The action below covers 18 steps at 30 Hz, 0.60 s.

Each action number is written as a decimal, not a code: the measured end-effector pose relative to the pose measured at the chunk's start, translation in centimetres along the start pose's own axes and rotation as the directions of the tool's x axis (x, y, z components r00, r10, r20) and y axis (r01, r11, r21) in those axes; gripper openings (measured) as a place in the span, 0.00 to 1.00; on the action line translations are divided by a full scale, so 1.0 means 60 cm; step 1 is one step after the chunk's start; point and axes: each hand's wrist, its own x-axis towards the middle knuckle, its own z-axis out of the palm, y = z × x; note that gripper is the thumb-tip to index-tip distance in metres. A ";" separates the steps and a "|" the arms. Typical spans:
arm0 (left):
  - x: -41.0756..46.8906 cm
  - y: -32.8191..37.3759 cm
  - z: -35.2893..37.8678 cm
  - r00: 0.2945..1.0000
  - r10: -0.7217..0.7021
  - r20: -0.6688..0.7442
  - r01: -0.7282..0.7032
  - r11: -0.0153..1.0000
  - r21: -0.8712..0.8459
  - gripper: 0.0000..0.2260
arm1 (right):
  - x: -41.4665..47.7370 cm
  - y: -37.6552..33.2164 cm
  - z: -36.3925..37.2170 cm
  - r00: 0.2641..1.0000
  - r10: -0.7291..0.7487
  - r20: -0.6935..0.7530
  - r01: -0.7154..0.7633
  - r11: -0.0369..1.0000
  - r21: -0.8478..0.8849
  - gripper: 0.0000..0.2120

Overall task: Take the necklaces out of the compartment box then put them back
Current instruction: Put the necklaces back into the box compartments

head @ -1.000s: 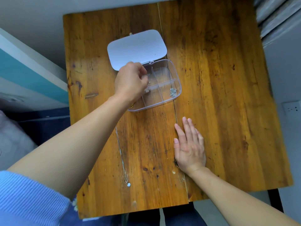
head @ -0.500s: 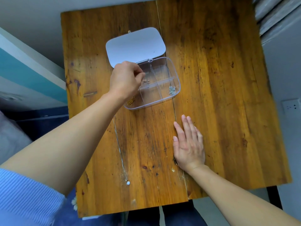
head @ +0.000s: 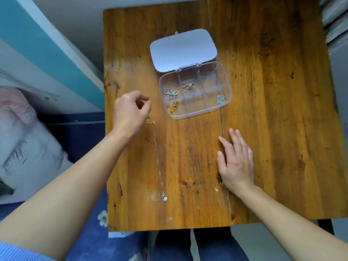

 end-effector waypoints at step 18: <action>-0.043 -0.085 0.017 0.956 -0.233 0.178 0.233 0.972 0.022 0.11 | -0.139 -0.218 0.047 0.946 -0.125 0.298 0.125 0.992 0.017 0.06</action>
